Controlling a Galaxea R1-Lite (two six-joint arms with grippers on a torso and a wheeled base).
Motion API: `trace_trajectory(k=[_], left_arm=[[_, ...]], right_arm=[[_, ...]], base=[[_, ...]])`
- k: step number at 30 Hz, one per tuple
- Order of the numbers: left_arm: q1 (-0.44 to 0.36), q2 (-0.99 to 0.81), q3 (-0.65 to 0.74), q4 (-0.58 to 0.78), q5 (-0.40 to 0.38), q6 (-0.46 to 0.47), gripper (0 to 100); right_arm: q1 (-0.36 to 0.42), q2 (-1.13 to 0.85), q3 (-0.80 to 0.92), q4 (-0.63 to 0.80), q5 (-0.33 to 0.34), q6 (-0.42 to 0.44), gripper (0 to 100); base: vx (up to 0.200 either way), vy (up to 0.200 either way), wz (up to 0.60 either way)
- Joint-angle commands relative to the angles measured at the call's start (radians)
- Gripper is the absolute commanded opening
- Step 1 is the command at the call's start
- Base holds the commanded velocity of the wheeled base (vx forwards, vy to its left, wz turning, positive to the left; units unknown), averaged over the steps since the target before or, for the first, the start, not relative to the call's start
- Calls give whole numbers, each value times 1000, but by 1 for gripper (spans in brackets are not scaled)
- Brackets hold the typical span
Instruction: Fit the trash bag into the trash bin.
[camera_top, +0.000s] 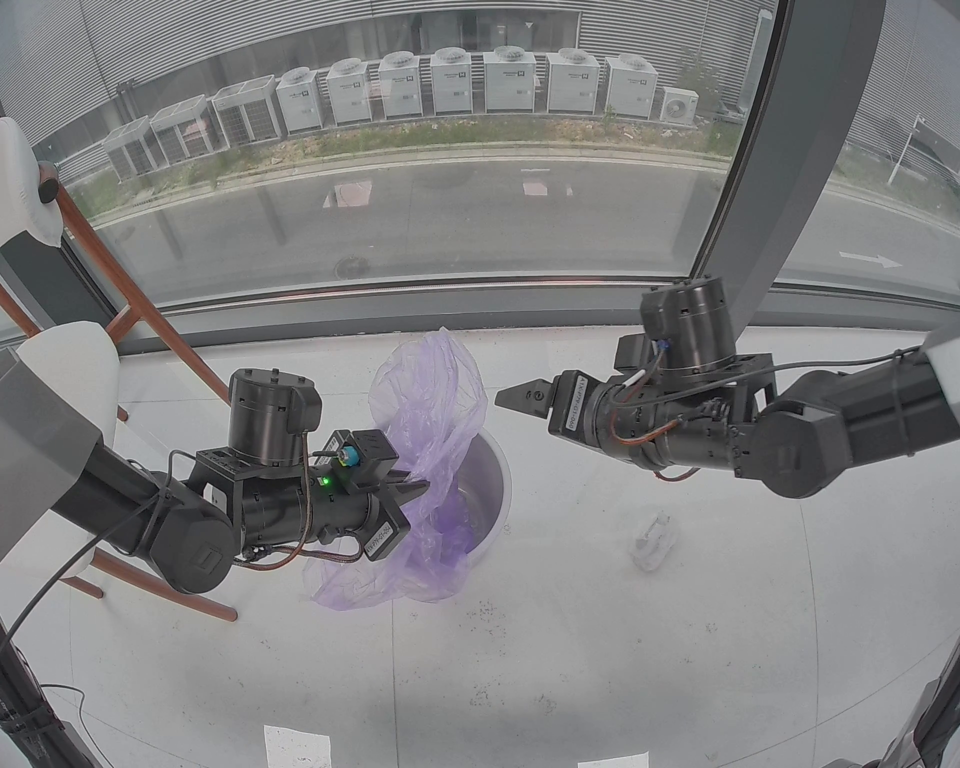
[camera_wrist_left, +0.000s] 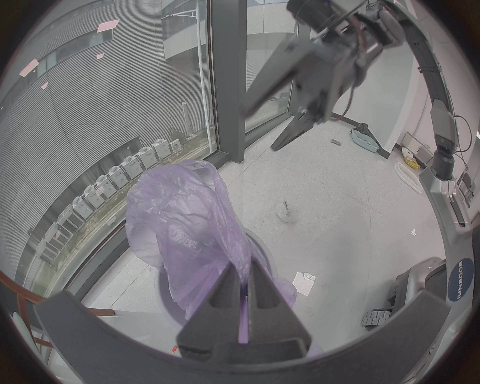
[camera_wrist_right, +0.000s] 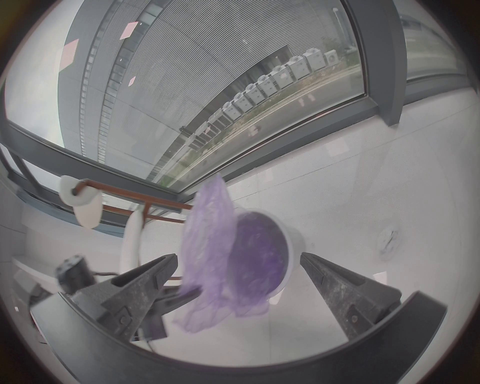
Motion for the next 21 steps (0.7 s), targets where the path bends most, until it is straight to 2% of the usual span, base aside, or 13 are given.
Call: trace_trajectory(k=[1,14,21], left_arm=[[-3,-29,18,-1,2,-3,0],[-6,-33,35,-1,2,-3,0],[-18,-32,32,-1,3,-5,0]], right_arm=[[-16,122,-89,-6,-28,-23,100],[-2,135,-160,-8,-25,-19,100],[32,162,-223,-5,-26,-19,100]], base=[[0,0,0],[0,0,0],[0,0,0]])
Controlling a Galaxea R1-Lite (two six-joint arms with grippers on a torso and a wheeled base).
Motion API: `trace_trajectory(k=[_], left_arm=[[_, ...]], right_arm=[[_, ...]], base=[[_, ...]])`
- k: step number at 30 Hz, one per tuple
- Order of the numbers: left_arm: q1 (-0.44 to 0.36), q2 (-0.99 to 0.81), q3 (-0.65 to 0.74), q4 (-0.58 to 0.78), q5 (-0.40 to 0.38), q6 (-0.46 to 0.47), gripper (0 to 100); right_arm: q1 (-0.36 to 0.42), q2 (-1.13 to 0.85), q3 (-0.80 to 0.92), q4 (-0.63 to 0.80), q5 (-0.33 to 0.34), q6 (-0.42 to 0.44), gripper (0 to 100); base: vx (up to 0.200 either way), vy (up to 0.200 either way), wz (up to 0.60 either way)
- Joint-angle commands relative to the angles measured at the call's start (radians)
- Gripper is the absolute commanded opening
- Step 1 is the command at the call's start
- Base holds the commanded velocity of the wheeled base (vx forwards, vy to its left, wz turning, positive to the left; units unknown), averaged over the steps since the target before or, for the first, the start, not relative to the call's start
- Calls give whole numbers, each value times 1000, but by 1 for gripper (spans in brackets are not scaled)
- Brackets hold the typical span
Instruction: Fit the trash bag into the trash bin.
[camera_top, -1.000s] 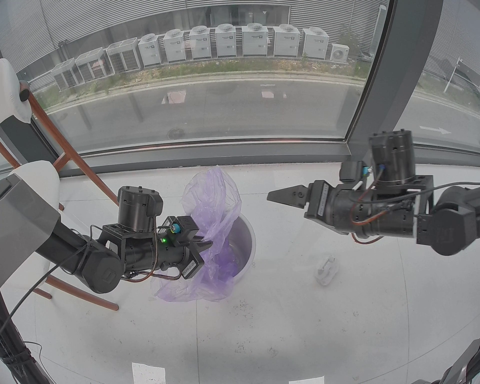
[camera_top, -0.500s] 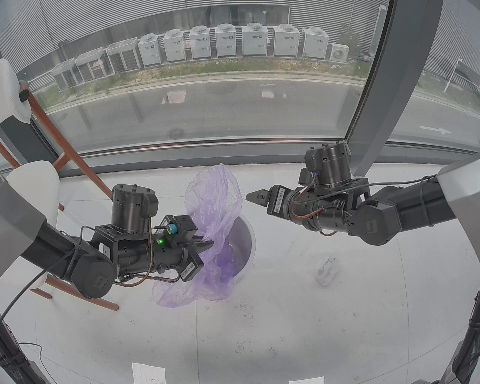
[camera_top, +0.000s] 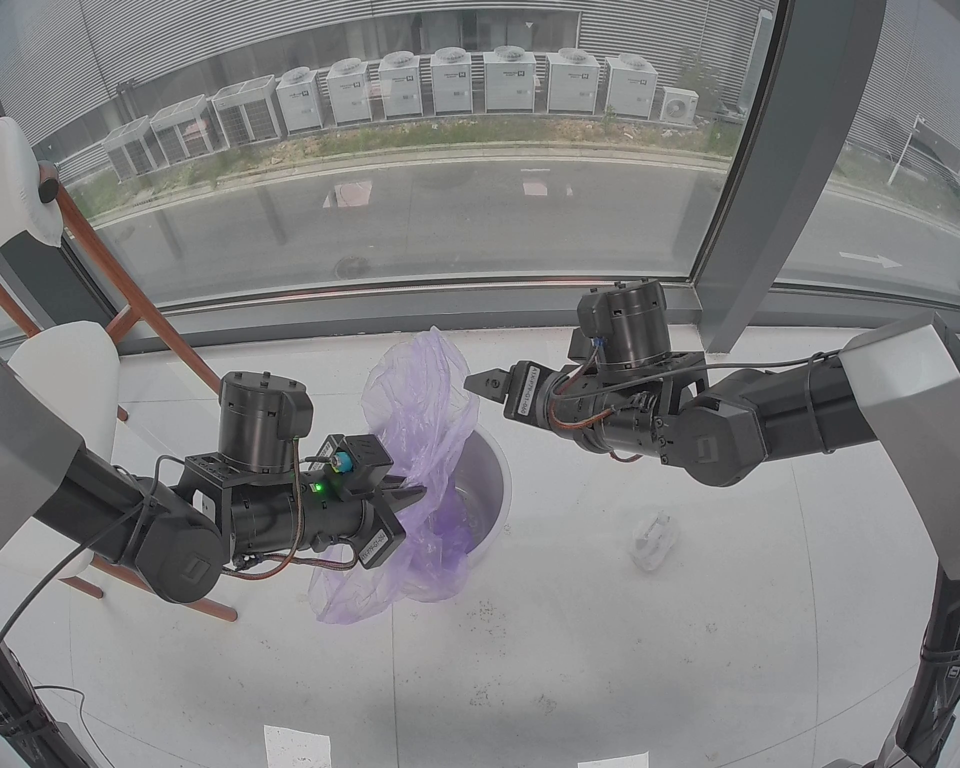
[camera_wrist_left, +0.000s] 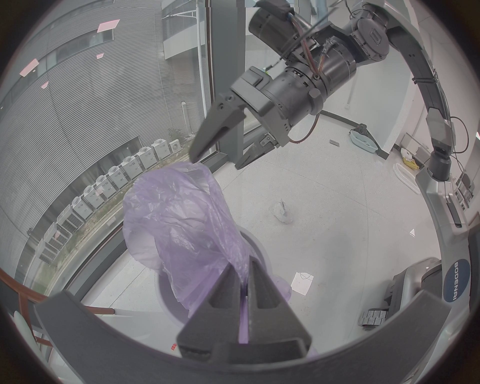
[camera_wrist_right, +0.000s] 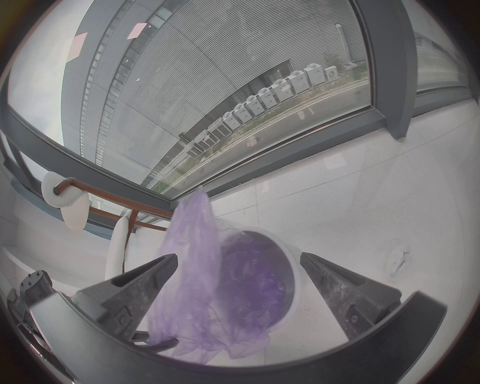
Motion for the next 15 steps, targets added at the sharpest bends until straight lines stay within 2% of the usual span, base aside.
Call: trace_trajectory(k=[1,14,15], left_arm=[[-4,3,-2,-1,0,-1,0],[-2,-2,6,-1,0,-16,0],[-4,-2,5,-1,2,-24,0]], right_arm=[[17,19,-33,2,-1,2,100],[34,77,-26,-1,-14,5,100],[38,77,-24,-1,-14,5,0]], base=[[0,0,0],[0,0,0],[0,0,0]])
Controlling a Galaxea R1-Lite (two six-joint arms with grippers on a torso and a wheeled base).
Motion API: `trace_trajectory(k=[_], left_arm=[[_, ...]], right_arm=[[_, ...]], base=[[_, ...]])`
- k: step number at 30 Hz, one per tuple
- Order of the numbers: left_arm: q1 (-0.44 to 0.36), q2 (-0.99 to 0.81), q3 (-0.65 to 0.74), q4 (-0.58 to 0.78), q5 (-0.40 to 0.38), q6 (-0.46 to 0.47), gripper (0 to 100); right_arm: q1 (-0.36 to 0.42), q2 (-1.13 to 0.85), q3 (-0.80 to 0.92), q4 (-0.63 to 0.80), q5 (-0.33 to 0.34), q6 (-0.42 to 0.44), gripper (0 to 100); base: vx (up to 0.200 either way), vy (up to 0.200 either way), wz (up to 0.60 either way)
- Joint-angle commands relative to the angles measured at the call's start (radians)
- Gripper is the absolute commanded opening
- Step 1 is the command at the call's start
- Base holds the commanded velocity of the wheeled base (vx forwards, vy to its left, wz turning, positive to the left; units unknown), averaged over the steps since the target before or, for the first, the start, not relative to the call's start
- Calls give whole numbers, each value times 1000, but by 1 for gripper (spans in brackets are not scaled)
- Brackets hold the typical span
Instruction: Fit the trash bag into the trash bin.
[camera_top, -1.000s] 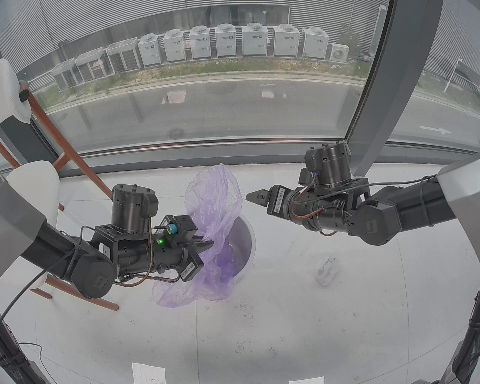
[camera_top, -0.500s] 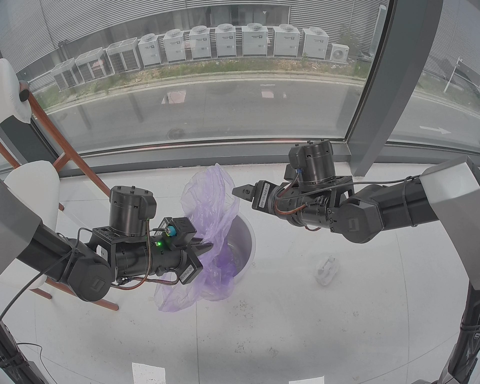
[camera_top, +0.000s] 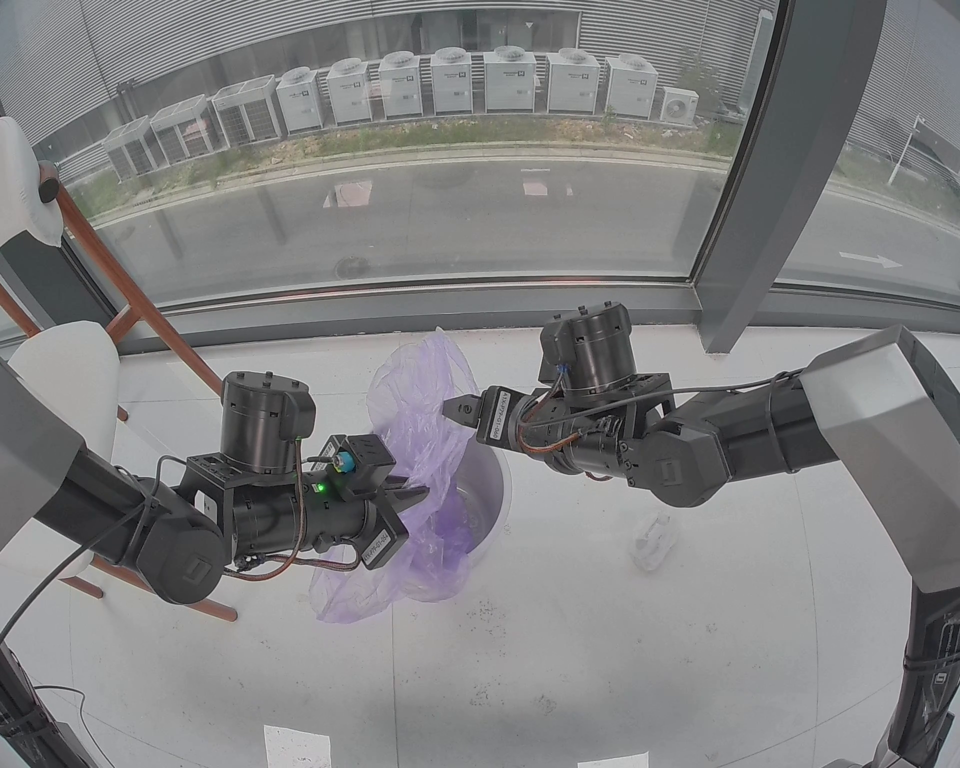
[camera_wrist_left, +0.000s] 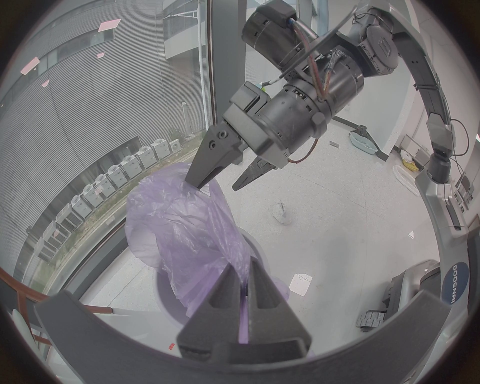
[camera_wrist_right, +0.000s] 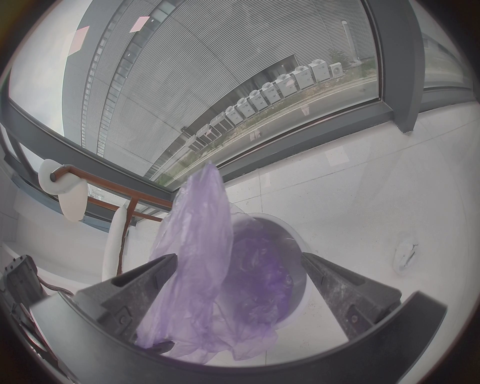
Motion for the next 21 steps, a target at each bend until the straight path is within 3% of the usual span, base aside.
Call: trace_trajectory(k=[1,10,21], left_arm=[[-1,-4,-1,-1,1,-9,0],[-1,-5,2,-1,6,-14,0],[-2,1,-4,-1,41,-64,0]], right_arm=[[14,11,-2,-1,0,2,0],[28,5,-6,-4,5,8,0],[31,-23,-59,-4,0,108,0]], base=[[0,0,0],[0,0,0],[0,0,0]])
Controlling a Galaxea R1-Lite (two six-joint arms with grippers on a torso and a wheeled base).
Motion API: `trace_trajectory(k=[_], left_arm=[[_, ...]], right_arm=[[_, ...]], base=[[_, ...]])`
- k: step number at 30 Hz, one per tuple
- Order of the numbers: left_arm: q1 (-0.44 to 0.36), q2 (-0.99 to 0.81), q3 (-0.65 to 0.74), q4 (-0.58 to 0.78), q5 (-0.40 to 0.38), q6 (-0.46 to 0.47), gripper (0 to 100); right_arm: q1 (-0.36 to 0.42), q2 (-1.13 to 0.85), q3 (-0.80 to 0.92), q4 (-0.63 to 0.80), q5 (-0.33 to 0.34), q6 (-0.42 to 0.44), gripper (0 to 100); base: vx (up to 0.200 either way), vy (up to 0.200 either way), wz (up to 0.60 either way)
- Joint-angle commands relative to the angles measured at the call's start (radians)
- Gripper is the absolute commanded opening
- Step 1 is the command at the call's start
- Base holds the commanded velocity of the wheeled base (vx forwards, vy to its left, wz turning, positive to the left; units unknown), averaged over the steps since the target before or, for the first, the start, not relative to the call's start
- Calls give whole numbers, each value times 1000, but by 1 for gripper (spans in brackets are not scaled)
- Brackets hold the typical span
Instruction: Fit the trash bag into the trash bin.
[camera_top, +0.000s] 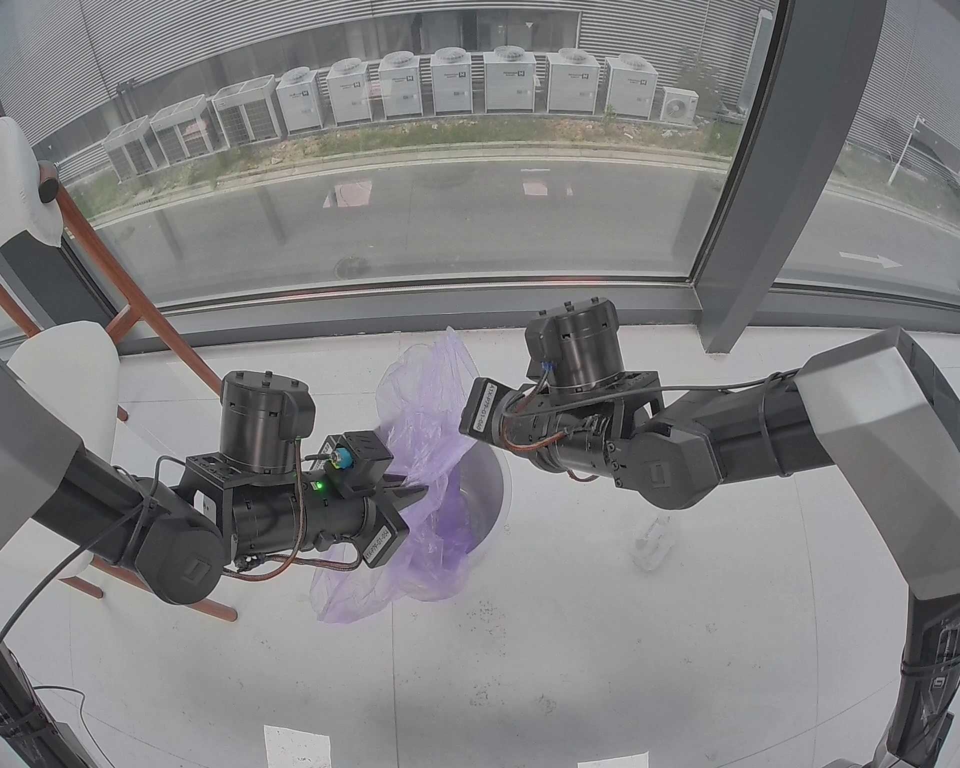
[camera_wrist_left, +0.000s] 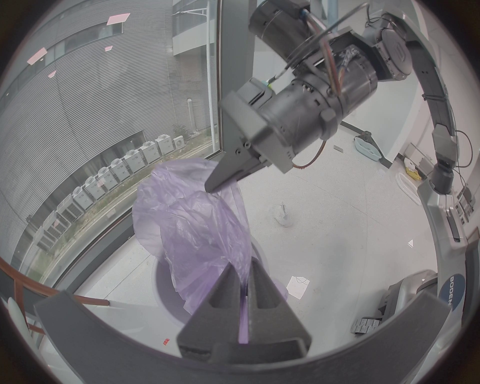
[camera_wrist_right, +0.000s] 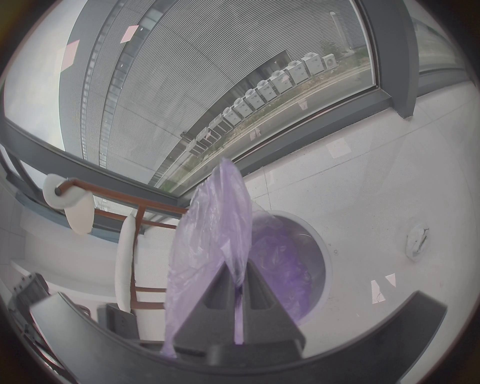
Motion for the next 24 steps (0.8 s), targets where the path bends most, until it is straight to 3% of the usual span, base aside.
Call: trace_trajectory(k=[1,15,24], left_arm=[[-1,4,0,-1,15,-8,0],[-34,2,5,-2,108,-86,0],[-57,7,-8,-70,122,-114,0]], right_arm=[[2,-18,-20,-1,0,3,0],[-12,-38,-27,-1,-2,9,0],[-13,-38,9,-1,-2,2,0]], base=[[0,0,0],[0,0,0],[0,0,0]])
